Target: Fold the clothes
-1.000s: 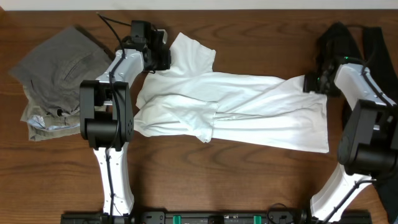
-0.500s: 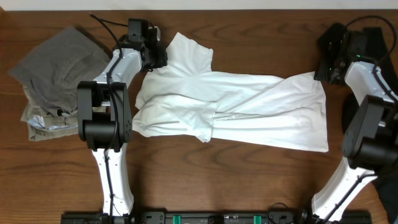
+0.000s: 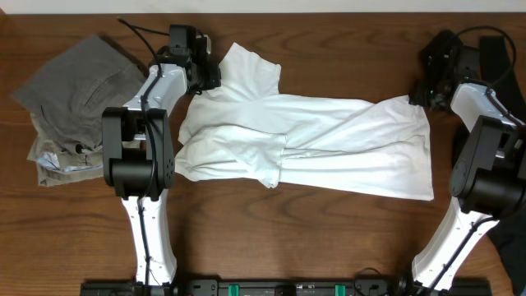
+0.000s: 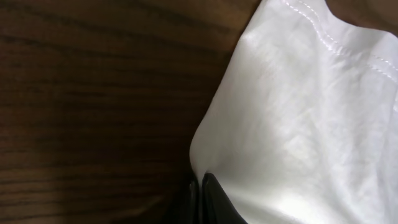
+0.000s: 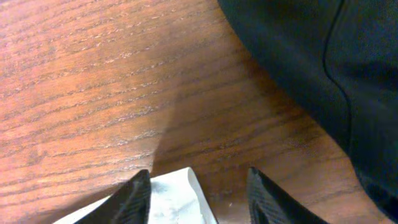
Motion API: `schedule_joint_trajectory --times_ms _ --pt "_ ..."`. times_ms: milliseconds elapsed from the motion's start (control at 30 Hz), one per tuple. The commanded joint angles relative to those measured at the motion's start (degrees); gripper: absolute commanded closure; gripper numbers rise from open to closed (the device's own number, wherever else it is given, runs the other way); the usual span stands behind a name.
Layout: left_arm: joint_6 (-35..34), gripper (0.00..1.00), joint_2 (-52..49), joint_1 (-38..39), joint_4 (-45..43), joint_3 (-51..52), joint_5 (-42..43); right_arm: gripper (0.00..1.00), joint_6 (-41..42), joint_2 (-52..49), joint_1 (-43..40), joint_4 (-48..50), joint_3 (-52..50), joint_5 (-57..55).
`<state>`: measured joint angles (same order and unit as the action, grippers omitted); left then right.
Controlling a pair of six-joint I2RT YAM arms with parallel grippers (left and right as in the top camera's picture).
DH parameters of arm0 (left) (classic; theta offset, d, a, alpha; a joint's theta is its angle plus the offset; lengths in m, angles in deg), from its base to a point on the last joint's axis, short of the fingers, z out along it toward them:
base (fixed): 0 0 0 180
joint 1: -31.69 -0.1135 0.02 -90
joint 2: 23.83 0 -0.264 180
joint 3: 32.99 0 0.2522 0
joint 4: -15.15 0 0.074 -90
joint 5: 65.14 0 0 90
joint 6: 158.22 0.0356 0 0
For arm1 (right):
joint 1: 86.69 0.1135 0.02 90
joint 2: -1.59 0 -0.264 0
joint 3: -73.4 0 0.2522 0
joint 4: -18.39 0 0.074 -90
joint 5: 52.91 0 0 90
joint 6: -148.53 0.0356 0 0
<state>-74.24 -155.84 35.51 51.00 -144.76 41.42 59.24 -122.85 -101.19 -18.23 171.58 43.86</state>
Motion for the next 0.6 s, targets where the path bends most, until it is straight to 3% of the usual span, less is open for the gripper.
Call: schedule_joint_trajectory --times_ms 0,100,467,567 --pt "-0.33 0.94 2.36 -0.42 -0.07 -0.26 -0.76 0.57 0.98 -2.47 -0.11 -2.36 -0.11 1.84" --pt "-0.33 0.94 2.36 -0.42 -0.07 -0.26 -0.76 0.60 0.96 -2.47 -0.11 -3.13 -0.11 2.14" --pt "-0.31 0.94 2.36 -0.42 0.59 -0.26 -0.76 0.99 0.96 -2.47 -0.07 -3.39 -0.11 4.87" --pt "-0.31 0.94 2.51 -0.42 1.01 -0.26 -0.74 0.99 0.98 -2.43 -0.13 -3.52 -0.09 4.85"
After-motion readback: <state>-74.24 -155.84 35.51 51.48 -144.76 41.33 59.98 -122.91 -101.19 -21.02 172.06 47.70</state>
